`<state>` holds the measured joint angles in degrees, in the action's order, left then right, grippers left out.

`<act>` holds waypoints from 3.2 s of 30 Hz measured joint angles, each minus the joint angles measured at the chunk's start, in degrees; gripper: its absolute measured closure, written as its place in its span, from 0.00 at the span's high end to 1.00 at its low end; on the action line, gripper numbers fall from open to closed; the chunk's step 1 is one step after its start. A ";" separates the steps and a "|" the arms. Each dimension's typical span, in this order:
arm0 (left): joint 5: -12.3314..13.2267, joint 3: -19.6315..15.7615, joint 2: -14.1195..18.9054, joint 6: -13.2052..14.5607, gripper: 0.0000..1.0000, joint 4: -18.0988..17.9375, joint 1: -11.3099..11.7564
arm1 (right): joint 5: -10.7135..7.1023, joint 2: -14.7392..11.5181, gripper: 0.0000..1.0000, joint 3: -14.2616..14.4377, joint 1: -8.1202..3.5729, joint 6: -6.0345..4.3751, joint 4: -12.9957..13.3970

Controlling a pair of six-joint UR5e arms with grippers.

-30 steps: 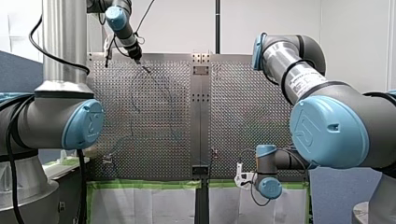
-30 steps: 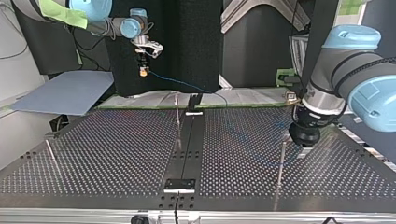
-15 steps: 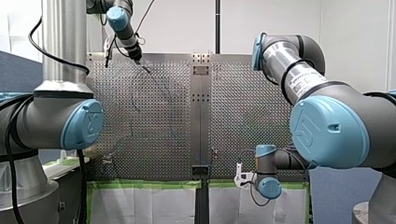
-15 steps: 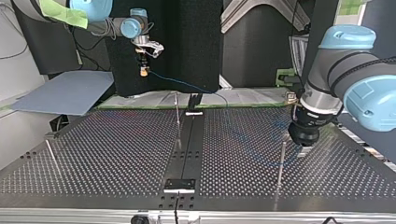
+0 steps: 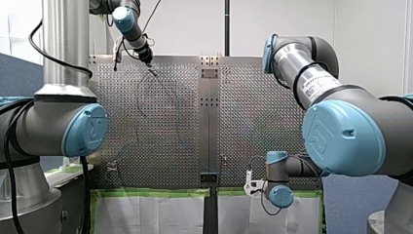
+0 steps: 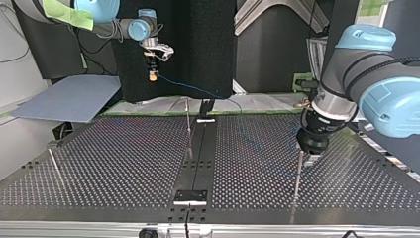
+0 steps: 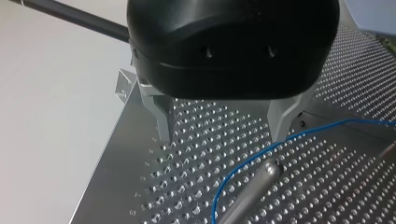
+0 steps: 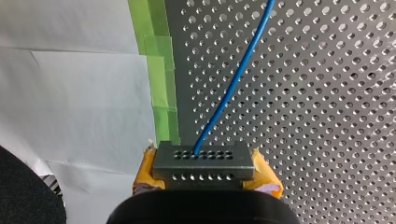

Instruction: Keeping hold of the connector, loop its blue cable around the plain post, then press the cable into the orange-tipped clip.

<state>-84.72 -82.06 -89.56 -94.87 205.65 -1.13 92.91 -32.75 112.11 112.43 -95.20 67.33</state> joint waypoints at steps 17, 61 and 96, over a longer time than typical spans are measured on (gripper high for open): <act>0.41 0.00 0.00 -0.14 1.00 -0.22 -0.92 | 0.00 0.01 0.00 0.00 0.16 0.00 -0.07; -10.70 0.00 -3.22 16.69 1.00 -8.12 -10.68 | -0.60 0.00 0.00 -0.20 0.27 -0.09 -0.14; -23.75 -0.09 -8.86 20.86 1.00 -15.35 -12.86 | -0.62 0.00 0.00 -0.26 0.36 0.16 -0.26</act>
<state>-108.47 -82.15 -98.42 -74.01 190.30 -13.99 92.29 -32.75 111.85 112.79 -95.04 67.07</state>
